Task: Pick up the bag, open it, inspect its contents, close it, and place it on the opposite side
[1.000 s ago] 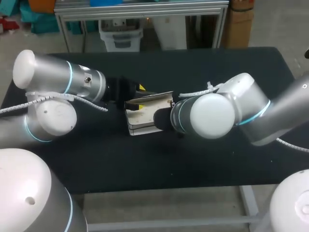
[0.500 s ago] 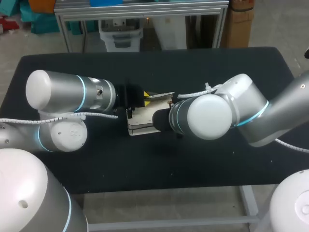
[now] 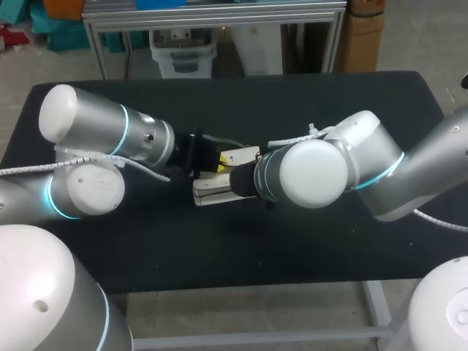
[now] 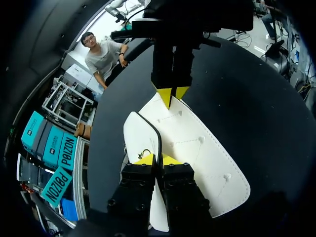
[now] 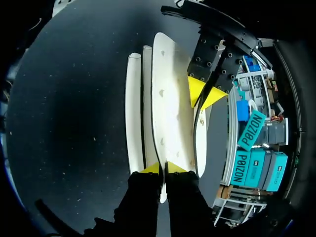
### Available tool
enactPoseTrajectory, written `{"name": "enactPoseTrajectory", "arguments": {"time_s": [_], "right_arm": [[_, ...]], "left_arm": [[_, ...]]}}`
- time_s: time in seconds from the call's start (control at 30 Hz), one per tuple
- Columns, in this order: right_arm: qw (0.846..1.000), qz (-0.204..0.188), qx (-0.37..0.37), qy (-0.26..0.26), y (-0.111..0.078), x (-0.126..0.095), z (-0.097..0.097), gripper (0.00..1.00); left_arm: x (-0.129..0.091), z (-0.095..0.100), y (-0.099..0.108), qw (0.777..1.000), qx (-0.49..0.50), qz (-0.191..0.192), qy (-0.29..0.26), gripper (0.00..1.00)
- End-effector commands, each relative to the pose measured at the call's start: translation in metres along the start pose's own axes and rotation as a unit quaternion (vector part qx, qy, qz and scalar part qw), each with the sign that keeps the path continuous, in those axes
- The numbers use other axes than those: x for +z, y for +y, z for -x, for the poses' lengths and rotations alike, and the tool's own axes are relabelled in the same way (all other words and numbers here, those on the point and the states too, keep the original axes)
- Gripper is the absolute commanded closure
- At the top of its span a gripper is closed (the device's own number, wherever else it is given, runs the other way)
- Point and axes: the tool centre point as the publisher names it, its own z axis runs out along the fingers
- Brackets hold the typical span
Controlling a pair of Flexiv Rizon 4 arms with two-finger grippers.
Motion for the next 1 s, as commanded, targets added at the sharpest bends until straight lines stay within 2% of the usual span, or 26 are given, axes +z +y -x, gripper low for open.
{"name": "enactPoseTrajectory", "arguments": {"time_s": [0.03, 0.13, 0.27, 0.4, 0.6, 0.63, 0.67, 0.77, 0.83, 0.9, 0.97, 1.0], "right_arm": [[1.0, -0.003, 0.0, -0.001, 0.002, 0.003, 0.0, 1.0], [1.0, -0.003, 0.0, -0.001, 0.002, 0.003, 0.0, 1.0], [1.0, -0.003, 0.0, -0.001, 0.002, 0.003, 0.0, 1.0], [1.0, -0.003, 0.0, -0.001, 0.002, 0.003, 0.0, 1.0], [1.0, -0.003, 0.0, -0.001, 0.002, 0.003, 0.0, 1.0], [1.0, -0.003, 0.0, -0.001, 0.002, 0.003, 0.0, 1.0], [1.0, -0.003, 0.0, -0.001, 0.002, 0.003, 0.0, 1.0], [1.0, -0.003, 0.0, -0.001, 0.002, 0.003, 0.0, 1.0], [1.0, -0.003, 0.0, -0.001, 0.002, 0.003, 0.0, 1.0], [1.0, -0.003, 0.0, -0.001, 0.002, 0.003, 0.0, 1.0], [1.0, -0.003, 0.0, -0.001, 0.002, 0.003, 0.0, 1.0], [1.0, -0.003, 0.0, -0.001, 0.002, 0.003, 0.0, 1.0]], "left_arm": [[-0.004, 0.001, 0.004, 1.0, 0.001, -0.017, 0.026, 1.0], [0.003, -0.003, 0.0, 0.999, 0.012, -0.011, 0.049, 1.0], [0.007, -0.009, -0.001, 0.997, 0.01, -0.022, 0.079, 1.0], [0.013, -0.018, -0.002, 0.995, 0.012, -0.004, 0.1, 1.0], [0.015, -0.022, -0.002, 0.995, 0.008, 0.006, 0.101, 1.0], [0.011, -0.021, -0.001, 0.995, 0.005, 0.001, 0.098, 0.87], [0.01, -0.021, -0.001, 0.996, 0.003, 0.001, 0.095, 0.65], [-0.001, -0.016, 0.001, 0.997, -0.003, -0.008, 0.078, 0.2], [-0.007, -0.013, 0.001, 0.998, -0.006, -0.017, 0.067, 0.16], [-0.012, -0.011, 0.0, 0.998, -0.007, -0.021, 0.056, 0.17], [-0.015, -0.01, 0.0, 0.998, -0.01, -0.028, 0.048, 0.2], [-0.017, -0.009, 0.0, 0.999, -0.011, -0.027, 0.039, 0.28]]}}
